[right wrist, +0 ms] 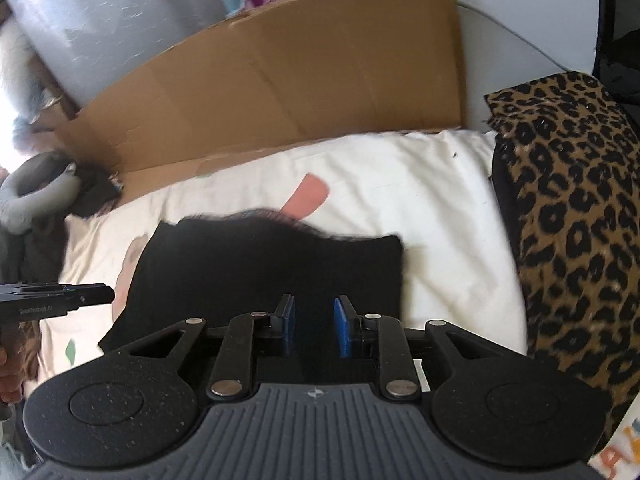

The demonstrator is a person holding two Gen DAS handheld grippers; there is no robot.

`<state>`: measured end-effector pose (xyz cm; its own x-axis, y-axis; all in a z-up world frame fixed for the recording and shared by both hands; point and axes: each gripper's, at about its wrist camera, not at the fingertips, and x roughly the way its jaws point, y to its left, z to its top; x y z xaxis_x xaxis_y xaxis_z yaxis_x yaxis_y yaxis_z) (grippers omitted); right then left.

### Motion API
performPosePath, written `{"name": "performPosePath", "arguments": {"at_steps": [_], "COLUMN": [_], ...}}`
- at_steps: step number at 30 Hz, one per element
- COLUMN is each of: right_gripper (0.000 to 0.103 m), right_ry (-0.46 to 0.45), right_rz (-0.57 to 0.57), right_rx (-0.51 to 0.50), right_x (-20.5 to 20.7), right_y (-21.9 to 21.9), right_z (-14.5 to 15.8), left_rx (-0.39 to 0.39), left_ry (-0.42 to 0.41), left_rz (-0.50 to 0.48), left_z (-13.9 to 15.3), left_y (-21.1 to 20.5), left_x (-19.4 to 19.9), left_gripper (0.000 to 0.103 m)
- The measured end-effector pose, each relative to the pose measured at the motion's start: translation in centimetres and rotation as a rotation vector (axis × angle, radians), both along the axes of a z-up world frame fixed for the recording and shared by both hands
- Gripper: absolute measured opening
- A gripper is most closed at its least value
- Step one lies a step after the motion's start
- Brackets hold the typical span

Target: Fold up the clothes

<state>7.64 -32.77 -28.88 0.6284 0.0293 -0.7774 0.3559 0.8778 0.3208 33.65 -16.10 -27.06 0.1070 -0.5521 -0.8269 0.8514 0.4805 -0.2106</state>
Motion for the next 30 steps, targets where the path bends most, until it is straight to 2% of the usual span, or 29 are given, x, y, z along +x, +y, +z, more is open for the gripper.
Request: {"name": "performPosePath", "arguments": {"at_steps": [7,11,14,16,23,28,30], "right_gripper": [0.023,0.023,0.023,0.023,0.026,0.026,0.025], "right_ry": [-0.009,0.025,0.044,0.045,0.117,0.156,0.166], "right_rz": [0.129,0.229,0.331,0.378,0.423,0.368,0.352], "right_rx": [-0.041,-0.043,-0.056,-0.071,-0.154,-0.185,-0.191], "right_x": [-1.6,-1.8,-2.0,-2.1,-2.6,-3.6,-4.2], "right_y": [3.9,7.5,10.9,12.6,14.1,12.1,11.3], "right_z": [-0.2,-2.2,-3.7,-4.5,-7.3,-7.8,-8.0], "left_rx": [0.008,0.037,0.024,0.031,0.089,0.134,0.146], "left_ry": [0.051,0.077,0.109,0.088,0.039,0.032,0.024], "left_rz": [0.028,-0.026,-0.09,-0.129,-0.163,-0.112,-0.109], "left_z": [-1.0,-2.5,-3.4,-4.0,-5.9,-6.2,-6.4], "left_y": [2.8,2.4,1.9,1.5,1.3,2.4,2.9], "left_x": [-2.4,-4.5,-6.4,-7.6,-8.8,-7.6,-7.1], "left_gripper": [0.022,0.022,0.024,0.027,0.03,0.03,0.025]}}
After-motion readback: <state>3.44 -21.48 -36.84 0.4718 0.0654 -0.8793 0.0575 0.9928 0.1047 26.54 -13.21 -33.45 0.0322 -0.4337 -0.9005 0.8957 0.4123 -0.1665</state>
